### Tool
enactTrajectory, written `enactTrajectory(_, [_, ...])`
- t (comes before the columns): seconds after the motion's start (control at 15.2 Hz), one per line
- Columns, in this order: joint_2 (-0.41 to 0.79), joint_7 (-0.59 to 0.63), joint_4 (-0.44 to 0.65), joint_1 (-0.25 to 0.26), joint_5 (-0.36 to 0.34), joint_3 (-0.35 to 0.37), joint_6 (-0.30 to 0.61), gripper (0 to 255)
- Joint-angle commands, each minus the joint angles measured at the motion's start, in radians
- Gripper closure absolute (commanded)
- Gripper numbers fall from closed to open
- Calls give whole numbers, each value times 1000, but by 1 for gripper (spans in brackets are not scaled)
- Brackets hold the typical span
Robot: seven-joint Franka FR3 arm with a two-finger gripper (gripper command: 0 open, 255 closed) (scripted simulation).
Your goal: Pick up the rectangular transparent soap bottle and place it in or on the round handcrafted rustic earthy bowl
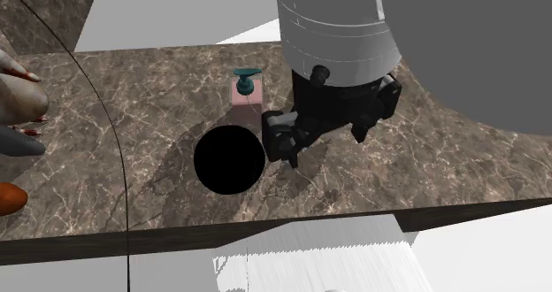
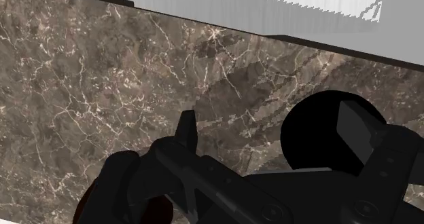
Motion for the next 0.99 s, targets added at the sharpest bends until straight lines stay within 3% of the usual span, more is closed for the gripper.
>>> enactTrajectory(0.0, [0,0,0,0,0,0,0,0])
enactTrajectory(0.46, [260,77,84,-7,9,44,174,0])
enactTrajectory(0.92, [533,155,234,-17,-10,79,293,0])
